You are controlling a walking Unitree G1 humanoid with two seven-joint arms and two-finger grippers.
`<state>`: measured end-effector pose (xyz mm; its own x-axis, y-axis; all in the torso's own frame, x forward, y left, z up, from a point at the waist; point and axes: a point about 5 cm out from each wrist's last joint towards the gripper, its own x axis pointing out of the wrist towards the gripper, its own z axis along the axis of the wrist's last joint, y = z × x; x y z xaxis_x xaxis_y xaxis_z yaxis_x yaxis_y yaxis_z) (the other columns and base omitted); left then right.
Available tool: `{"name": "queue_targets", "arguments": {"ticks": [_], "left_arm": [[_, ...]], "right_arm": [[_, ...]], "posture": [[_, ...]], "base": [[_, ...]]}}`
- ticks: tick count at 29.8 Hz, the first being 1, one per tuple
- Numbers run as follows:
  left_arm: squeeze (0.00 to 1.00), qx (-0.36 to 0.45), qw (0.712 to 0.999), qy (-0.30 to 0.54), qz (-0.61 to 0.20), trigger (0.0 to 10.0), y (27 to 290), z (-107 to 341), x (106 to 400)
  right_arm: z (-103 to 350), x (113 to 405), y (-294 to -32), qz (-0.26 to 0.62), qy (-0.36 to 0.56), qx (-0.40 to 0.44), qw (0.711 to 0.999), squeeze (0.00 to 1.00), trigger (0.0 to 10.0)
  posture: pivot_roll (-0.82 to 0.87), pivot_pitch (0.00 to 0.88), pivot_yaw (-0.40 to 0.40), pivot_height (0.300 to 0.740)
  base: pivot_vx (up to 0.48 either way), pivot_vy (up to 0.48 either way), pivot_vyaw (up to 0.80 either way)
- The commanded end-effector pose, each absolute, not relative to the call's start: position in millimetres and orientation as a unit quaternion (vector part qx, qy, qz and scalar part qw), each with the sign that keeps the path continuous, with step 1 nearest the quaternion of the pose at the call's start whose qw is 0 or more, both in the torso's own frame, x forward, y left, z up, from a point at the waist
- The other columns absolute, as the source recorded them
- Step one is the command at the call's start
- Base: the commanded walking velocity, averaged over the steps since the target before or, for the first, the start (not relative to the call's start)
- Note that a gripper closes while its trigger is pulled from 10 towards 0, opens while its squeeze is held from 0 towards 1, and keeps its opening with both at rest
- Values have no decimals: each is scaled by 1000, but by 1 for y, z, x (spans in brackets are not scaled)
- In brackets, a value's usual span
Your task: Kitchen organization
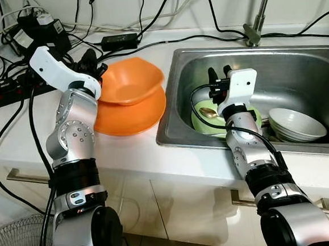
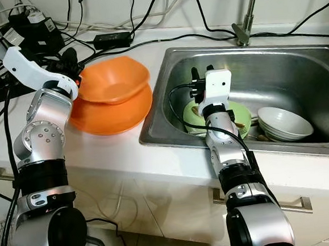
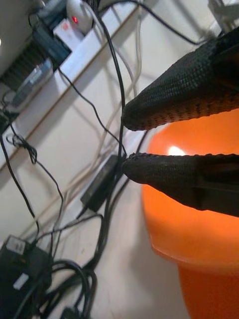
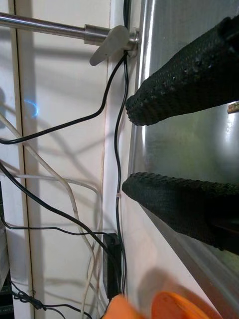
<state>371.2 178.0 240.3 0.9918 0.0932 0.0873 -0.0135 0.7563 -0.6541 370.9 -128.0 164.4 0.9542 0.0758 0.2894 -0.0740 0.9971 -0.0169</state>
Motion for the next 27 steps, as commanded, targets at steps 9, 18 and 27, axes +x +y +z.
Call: {"name": "queue_targets", "arguments": {"ticks": [9, 18, 27], "left_arm": [[0, -312, 947, -25, 68, 10000, 192, 218, 369], [0, -316, 943, -9, 102, 10000, 203, 213, 365], [0, -319, 941, 20, 114, 10000, 203, 208, 364]], "right_arm": [[149, 367, -126, 42, -119, 2, 992, 0, 10000], [148, 367, -125, 42, -117, 3, 992, 0, 10000], [149, 367, -125, 42, -118, 4, 992, 0, 10000]], "posture": [[158, 17, 110, 740], [168, 23, 108, 740], [169, 29, 106, 740]], "base": [[0, 0, 0], [0, 0, 0], [0, 0, 0]]}}
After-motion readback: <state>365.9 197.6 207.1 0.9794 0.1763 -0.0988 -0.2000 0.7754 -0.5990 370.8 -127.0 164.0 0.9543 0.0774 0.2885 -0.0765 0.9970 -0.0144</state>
